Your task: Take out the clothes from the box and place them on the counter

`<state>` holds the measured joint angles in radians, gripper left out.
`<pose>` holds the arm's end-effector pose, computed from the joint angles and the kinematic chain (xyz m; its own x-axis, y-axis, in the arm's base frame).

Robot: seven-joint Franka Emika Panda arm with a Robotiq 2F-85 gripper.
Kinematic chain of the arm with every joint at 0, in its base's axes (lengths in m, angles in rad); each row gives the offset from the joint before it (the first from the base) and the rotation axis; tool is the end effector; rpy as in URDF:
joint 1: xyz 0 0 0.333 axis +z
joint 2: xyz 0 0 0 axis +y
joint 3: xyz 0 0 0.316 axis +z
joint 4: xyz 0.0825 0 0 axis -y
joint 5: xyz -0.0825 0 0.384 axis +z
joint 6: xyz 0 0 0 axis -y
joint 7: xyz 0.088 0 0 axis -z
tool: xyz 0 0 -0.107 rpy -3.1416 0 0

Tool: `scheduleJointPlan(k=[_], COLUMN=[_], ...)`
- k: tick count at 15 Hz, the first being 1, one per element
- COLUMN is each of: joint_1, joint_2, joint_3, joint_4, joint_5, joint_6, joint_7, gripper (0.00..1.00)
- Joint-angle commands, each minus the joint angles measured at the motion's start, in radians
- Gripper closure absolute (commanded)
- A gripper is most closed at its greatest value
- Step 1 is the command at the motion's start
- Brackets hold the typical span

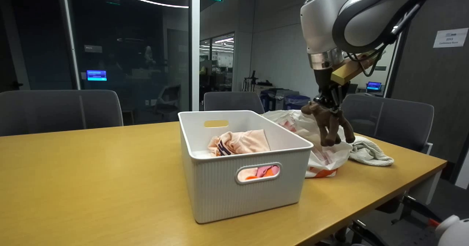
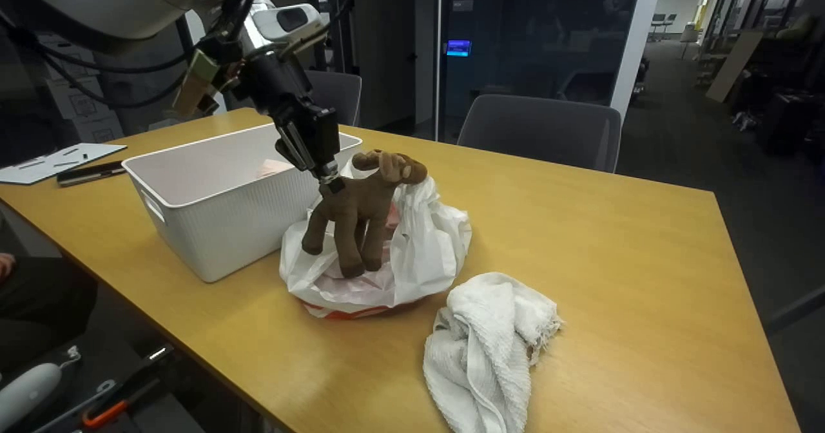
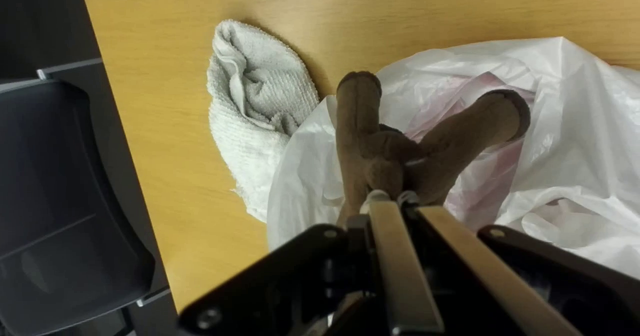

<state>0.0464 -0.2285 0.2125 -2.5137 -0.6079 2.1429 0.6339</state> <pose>0.4220 0.0855 0.3565 0.9959 0.0173 0.0887 -0.0311 -0.8560 0.5161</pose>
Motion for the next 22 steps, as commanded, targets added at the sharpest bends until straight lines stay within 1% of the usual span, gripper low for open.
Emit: scheduleJointPlan(k=[1,3,7,11,12,13,15,16,18,19,20,21,22], joint_1=[0.014,0.027,0.047,0.047,0.049,0.051,0.056,0.058,0.060,0.062,0.065,0.069,0.079], joint_2=[0.032,0.035,0.059,0.113,0.126,0.134,0.146,0.149,0.150,0.149,0.143,0.135,0.124], joint_3=[0.006,0.003,-0.008,-0.007,-0.006,-0.006,-0.006,-0.008,-0.011,-0.012,-0.012,-0.013,-0.012], joint_4=[0.042,0.035,0.034,0.079,0.093,0.105,0.123,0.130,0.138,0.141,0.143,0.145,0.149], joint_5=[-0.055,-0.049,0.007,0.012,0.005,0.002,-0.003,-0.002,-0.007,-0.005,0.010,0.040,0.098], joint_6=[0.006,0.028,-0.009,-0.060,-0.068,-0.068,-0.065,-0.060,-0.052,-0.052,-0.047,-0.035,-0.004], joint_7=[-0.026,-0.037,-0.147,-0.231,-0.237,-0.246,-0.259,-0.264,-0.262,-0.261,-0.265,-0.274,-0.300], gripper=[0.95,0.95,0.95,0.96,0.70,0.70,0.56,0.46,0.33,0.24,0.17,0.08,0.01])
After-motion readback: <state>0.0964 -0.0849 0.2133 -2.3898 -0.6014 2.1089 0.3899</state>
